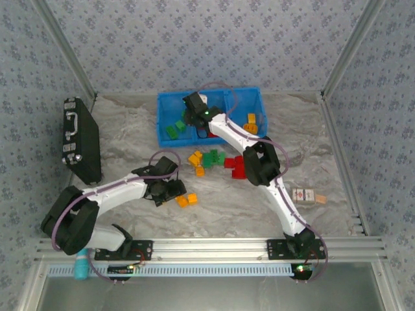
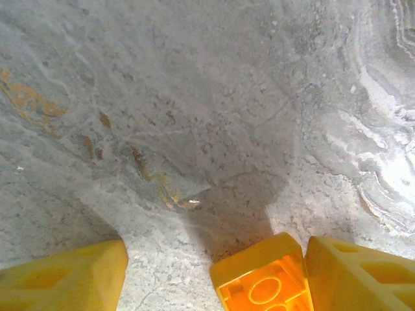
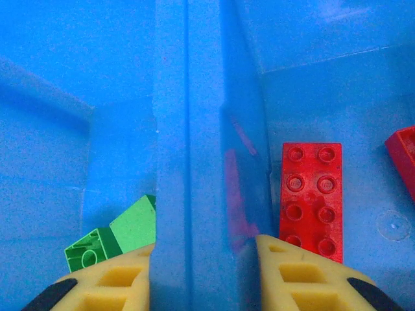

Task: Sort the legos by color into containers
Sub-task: Rotate the container at the top-center of the table.

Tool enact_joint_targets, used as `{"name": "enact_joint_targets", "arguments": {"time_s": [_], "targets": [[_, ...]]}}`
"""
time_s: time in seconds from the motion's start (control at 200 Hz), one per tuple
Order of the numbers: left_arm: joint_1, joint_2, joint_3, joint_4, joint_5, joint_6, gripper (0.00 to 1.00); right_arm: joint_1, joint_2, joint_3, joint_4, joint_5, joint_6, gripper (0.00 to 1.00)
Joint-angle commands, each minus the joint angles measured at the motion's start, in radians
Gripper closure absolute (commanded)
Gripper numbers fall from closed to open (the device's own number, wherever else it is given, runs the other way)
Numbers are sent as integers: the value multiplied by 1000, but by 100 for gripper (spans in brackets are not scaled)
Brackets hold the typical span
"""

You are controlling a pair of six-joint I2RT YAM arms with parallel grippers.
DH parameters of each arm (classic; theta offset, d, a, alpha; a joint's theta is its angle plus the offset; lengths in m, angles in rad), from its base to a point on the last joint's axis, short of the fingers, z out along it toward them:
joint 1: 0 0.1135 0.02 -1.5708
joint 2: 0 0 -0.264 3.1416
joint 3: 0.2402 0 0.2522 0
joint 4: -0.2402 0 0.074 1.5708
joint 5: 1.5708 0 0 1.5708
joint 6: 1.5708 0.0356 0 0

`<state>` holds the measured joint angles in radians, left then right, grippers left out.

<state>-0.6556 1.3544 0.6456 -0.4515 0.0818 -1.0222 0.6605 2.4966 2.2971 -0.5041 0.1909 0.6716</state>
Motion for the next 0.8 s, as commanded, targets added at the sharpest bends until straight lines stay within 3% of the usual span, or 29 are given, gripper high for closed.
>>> {"name": "enact_joint_targets", "arguments": {"time_s": [0.0, 0.1, 0.225, 0.44, 0.61, 0.795], "targets": [[8, 6, -13, 42, -2, -10, 26, -13, 29, 33, -37, -27, 152, 65], [1, 24, -14, 62, 9, -27, 27, -16, 27, 34, -13, -44, 153, 44], [-26, 50, 2, 70, 13, -53, 27, -16, 6, 35, 7, -63, 110, 33], [-64, 123, 48, 64, 9, -68, 31, -12, -58, 15, 13, -72, 26, 27], [-86, 163, 72, 57, 10, -88, 39, -10, -130, -36, 30, -68, -35, 25], [-117, 208, 105, 52, 19, -118, 46, -31, -240, -147, 96, -112, -171, 12]]}}
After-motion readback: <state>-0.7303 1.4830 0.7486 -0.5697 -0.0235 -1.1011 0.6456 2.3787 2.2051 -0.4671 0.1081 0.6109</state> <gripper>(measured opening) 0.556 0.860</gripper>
